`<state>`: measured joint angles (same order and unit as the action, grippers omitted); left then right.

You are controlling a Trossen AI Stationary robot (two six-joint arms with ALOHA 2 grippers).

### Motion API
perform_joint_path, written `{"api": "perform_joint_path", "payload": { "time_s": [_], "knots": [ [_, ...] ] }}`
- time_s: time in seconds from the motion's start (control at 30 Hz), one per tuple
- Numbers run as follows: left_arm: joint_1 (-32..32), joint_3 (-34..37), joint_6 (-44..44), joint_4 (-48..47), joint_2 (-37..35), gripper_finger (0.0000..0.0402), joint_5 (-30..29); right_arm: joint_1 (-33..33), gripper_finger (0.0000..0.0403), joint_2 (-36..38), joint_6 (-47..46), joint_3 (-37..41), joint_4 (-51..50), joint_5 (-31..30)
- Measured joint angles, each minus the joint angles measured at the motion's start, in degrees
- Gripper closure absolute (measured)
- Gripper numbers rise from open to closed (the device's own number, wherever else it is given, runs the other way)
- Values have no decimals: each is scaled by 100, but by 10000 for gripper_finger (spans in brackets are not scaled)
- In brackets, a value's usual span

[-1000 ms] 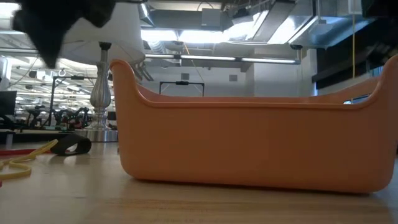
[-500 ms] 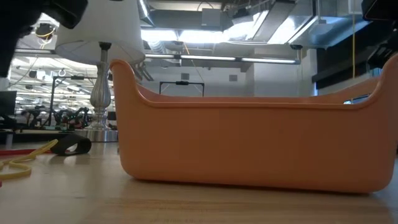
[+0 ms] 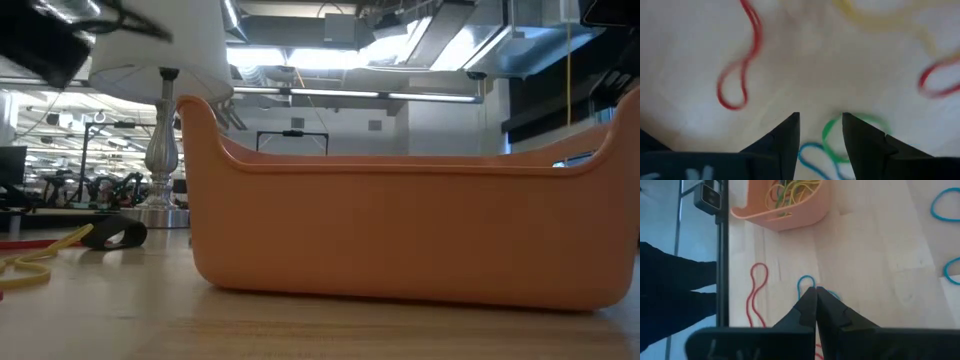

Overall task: Pick and place rubber bands into bin
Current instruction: Put the green rubber band into the orange bin

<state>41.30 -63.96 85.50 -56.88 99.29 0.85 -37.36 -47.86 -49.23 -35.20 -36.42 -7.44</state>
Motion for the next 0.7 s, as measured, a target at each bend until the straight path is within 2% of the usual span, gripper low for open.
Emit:
{"api": "perform_joint_path", "payload": {
  "time_s": [0.1,0.27,0.43,0.53,0.7],
  "knots": [
    [51,0,-123,15,310,265,411,0,396,-2,-86,0,145,-1],
    [89,2,-259,35,686,279,743,0,396,-2,-134,0,309,0],
    [85,-4,-714,503,824,301,1195,0,396,-2,-134,0,448,-2],
    [73,-2,-765,679,830,325,1385,0,396,-2,-134,0,467,-40],
    [45,-208,-508,825,836,392,1592,0,396,-2,-135,0,560,-48]
  ]
}}
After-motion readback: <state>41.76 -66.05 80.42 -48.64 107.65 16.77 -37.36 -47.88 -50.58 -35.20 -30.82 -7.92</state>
